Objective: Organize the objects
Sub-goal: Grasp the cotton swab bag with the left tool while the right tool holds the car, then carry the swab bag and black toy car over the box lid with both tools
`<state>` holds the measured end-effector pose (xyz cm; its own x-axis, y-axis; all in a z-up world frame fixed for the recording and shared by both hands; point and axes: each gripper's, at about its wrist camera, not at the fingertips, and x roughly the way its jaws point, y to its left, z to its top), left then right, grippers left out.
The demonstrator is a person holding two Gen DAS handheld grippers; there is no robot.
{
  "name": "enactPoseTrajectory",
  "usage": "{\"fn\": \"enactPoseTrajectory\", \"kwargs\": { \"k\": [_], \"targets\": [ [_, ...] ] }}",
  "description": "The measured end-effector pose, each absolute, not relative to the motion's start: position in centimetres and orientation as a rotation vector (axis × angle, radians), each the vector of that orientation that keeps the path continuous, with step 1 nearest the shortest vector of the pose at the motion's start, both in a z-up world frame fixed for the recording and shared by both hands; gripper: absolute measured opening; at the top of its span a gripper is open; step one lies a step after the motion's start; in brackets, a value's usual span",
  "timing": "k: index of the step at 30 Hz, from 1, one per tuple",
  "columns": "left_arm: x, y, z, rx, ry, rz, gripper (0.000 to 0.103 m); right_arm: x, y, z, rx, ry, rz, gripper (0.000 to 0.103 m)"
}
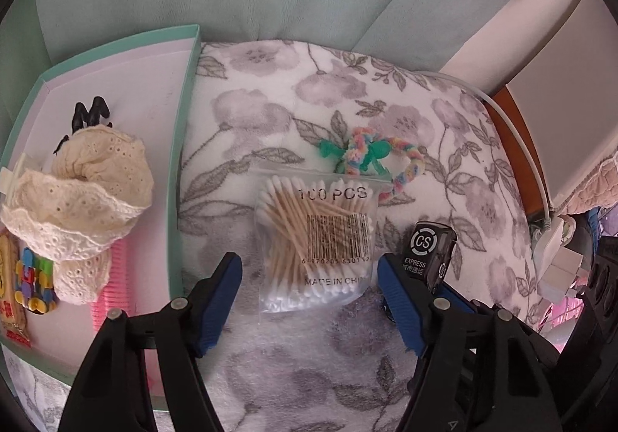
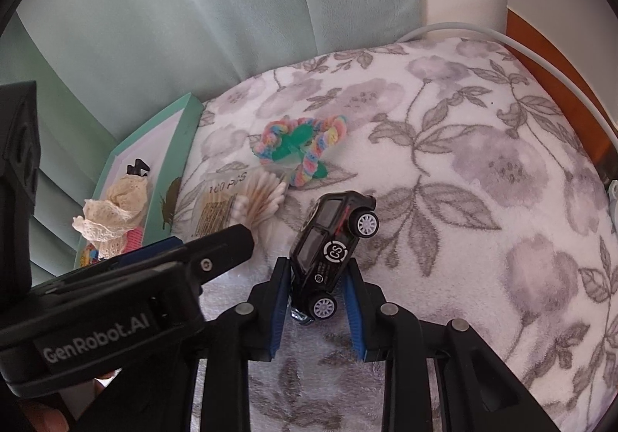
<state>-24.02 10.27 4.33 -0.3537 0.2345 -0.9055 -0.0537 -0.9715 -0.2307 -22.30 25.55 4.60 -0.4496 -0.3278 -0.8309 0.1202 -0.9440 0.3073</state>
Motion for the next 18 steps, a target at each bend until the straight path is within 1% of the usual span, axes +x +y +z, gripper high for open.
{"fn": "enactPoseTrajectory", "kwargs": {
  "k": [3,8,10,18],
  "targets": [
    [-24.3,10.5,3.5,-1.700,-0.235,2.423,0.064,-22.4,25.6,4.5,1.471,-0.302,-2.448,0.029],
    [-24.5,10.8,3.0,-1.715,-0.222,2.426,0.063,-22.5,25.7,4.5,1.472,-0.302,-2.446,0.029],
    [-24.5,10.8,3.0,-1.714,-0.209,2.435,0.057,-22.4,25.7,4.5,1.473,-0.304,-2.447,0.029],
    [-24.1,10.4,3.3,-1.710,-0.235,2.439,0.049,-22.0,25.4,4.6,1.483,-0.286,-2.450,0.029]
  ]
}}
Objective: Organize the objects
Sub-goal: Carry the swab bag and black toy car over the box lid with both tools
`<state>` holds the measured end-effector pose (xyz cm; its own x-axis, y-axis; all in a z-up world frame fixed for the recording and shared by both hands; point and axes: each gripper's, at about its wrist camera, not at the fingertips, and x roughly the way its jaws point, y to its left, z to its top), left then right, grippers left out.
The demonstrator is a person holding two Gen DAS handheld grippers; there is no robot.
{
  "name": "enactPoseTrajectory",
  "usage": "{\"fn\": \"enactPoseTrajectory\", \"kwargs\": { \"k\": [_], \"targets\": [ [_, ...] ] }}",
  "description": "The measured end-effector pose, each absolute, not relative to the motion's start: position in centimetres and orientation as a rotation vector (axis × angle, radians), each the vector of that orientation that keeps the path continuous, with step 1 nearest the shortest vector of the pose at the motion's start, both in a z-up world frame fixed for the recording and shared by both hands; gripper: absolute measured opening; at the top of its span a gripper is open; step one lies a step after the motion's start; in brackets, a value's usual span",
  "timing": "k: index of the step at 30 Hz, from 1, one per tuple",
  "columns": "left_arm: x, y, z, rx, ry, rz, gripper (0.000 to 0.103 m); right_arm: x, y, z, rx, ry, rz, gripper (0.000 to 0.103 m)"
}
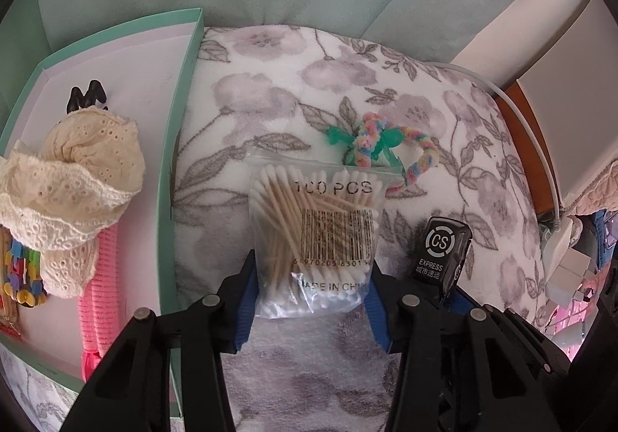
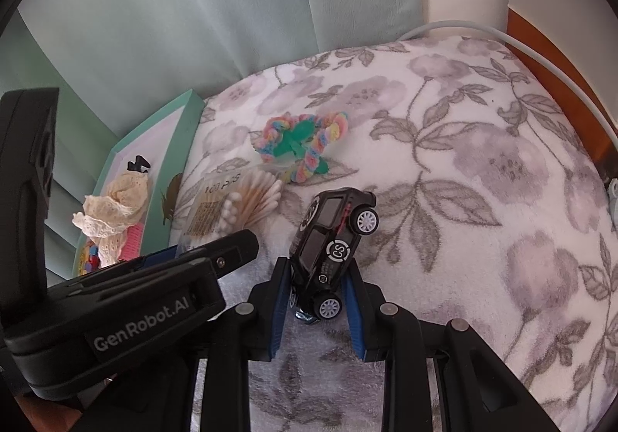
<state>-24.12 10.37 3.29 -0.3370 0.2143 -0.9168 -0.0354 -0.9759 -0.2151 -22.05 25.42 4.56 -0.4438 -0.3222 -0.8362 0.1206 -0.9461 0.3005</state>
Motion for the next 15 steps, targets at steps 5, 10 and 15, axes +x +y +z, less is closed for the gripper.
{"fn": "enactPoseTrajectory", "kwargs": {
  "k": [5,10,15],
  "targets": [
    [-23.5,10.0,3.6,-1.722,-0.238,2.441,0.045,-21.4,25.4,4.8,1.492,-0.289,-2.447,0.029],
    [-22.3,9.1,3.8,-1.737,-0.279,2.448,0.043,-20.5,25.5,5.2,1.498,-0.290,-2.449,0.027],
    [-20.8,8.4,4.5,-1.731,-0.327,2.454,0.042,-19.5,25.5,6.0,1.488,-0.281,-2.450,0.020]
  ]
}}
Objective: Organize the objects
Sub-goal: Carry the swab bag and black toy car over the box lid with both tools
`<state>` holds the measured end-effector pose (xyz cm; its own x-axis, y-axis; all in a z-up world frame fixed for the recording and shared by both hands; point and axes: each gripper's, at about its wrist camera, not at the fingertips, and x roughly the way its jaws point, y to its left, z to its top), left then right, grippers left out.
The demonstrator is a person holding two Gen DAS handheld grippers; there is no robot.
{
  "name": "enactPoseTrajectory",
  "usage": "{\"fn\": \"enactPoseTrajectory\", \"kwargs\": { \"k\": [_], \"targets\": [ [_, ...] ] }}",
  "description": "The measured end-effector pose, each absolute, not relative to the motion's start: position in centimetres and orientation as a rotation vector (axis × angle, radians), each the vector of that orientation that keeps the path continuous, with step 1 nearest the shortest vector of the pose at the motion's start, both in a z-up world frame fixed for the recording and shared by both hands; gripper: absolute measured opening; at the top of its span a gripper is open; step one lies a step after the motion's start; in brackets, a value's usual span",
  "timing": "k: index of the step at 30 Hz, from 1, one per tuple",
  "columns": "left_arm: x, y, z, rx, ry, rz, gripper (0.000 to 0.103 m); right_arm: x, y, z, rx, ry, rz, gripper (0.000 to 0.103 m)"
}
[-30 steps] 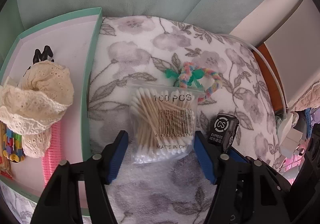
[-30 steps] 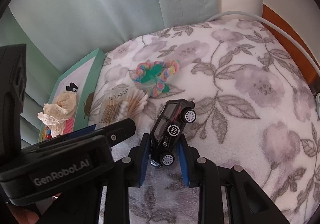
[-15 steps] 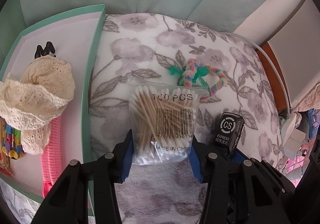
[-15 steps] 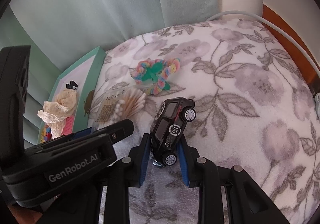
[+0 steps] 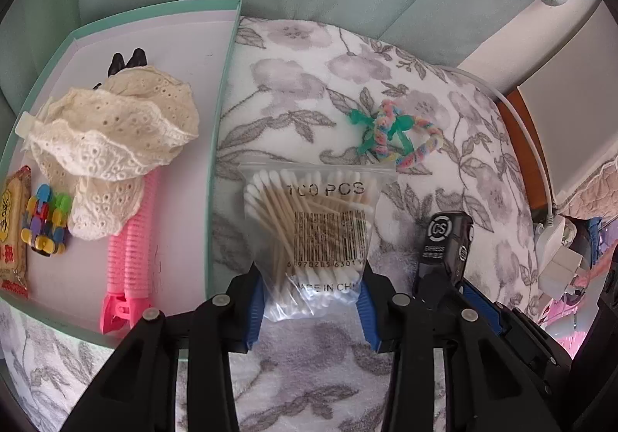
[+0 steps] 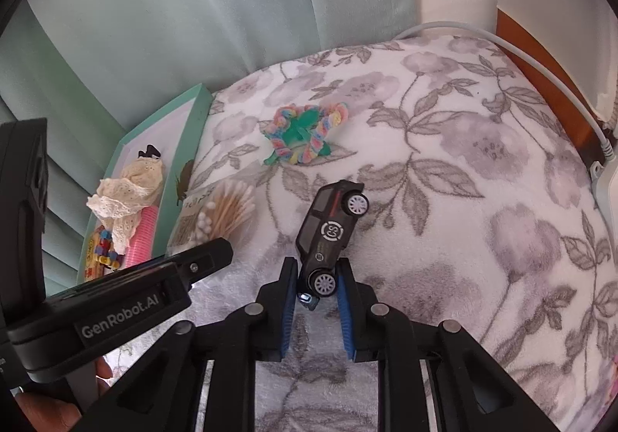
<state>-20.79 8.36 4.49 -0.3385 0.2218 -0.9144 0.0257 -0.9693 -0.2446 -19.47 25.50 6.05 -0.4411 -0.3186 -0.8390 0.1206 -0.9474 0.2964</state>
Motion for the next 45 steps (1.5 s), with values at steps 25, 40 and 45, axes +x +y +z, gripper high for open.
{"fn": "enactPoseTrajectory", "kwargs": {
  "k": [25,40,45],
  "targets": [
    [-13.9,3.4,9.5,-1.596,-0.558,2.529,0.041,-14.3,24.8,9.8,1.414,-0.249,-2.460,0.017],
    [-11.5,0.2,12.0,-1.524,-0.634,2.611,0.041,-12.8,23.1,14.2,1.291,-0.206,-2.488,0.017],
    [-11.1,-1.0,12.3,-1.520,-0.664,2.636,0.041,-12.5,21.8,15.2,1.261,-0.192,-2.473,0.017]
  ]
}}
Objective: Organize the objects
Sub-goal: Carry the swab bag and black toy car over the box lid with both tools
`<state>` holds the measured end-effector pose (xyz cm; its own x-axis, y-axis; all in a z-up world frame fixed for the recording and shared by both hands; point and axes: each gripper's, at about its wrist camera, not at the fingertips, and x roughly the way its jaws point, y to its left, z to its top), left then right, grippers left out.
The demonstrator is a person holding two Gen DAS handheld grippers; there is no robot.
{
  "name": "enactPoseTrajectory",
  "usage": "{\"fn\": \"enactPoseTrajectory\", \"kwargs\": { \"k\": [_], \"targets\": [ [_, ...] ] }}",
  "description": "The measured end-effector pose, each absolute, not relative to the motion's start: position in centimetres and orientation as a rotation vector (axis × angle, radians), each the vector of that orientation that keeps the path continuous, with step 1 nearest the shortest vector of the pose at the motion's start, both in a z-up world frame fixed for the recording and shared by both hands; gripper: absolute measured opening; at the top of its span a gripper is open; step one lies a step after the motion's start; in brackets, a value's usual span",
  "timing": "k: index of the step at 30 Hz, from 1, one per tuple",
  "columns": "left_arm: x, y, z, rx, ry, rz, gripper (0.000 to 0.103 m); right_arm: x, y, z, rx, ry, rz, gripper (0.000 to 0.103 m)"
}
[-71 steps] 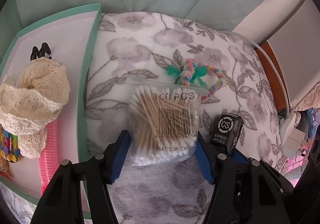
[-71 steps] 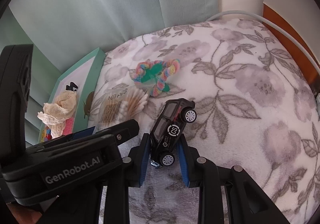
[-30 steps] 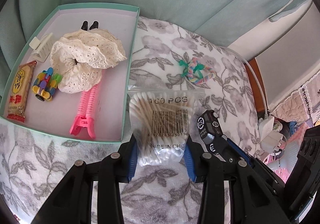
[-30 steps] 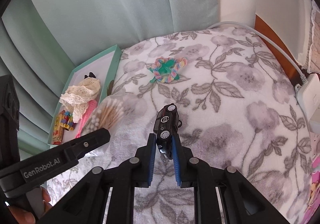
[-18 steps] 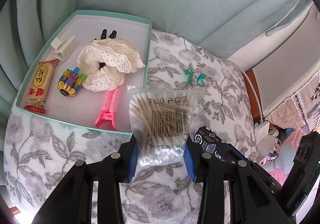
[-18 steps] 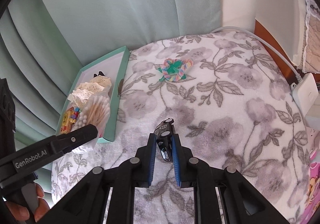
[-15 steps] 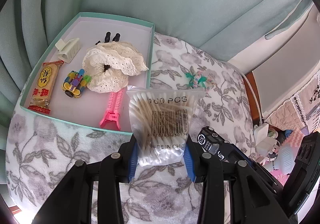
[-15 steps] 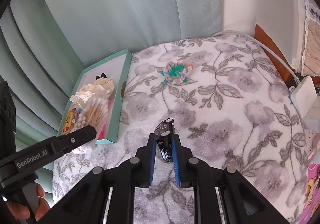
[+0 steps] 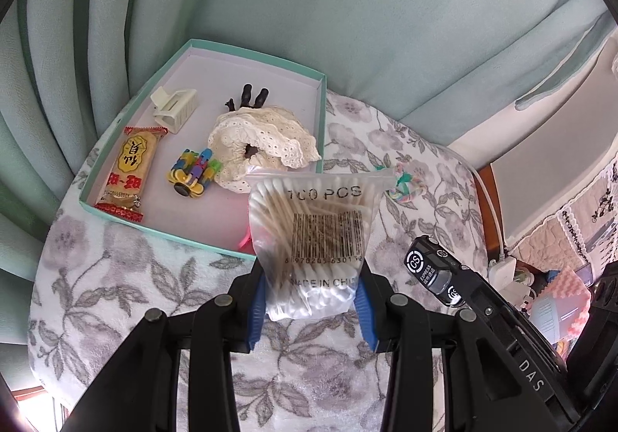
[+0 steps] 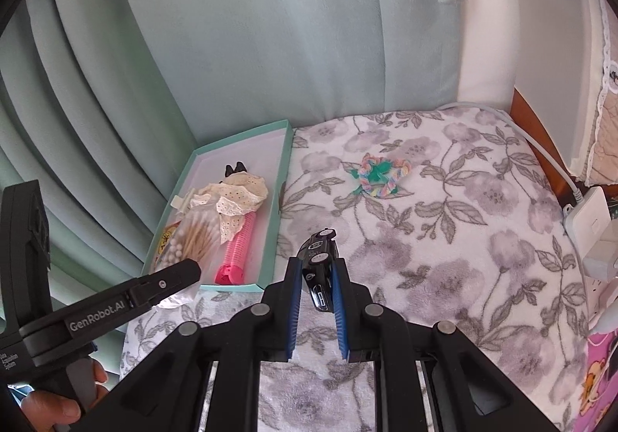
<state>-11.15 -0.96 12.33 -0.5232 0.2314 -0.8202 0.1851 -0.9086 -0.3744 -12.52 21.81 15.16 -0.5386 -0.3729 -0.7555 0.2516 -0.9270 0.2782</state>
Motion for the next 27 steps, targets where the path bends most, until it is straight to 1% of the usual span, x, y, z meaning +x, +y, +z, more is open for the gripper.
{"fn": "enactPoseTrajectory", "kwargs": {
  "k": [11,17,27],
  "targets": [
    [-9.9,-5.2,13.3,-1.486,-0.746,2.716,0.041,-12.0,18.7,15.8,1.238,-0.123,-2.441,0.017],
    [-9.7,-8.0,12.8,-1.497,-0.824,2.743,0.041,-12.4,16.6,16.0,1.232,-0.083,-2.419,0.017],
    [-10.0,-11.3,11.8,-1.518,-0.876,2.767,0.041,-13.8,12.2,15.5,1.228,-0.019,-2.369,0.017]
  ]
}}
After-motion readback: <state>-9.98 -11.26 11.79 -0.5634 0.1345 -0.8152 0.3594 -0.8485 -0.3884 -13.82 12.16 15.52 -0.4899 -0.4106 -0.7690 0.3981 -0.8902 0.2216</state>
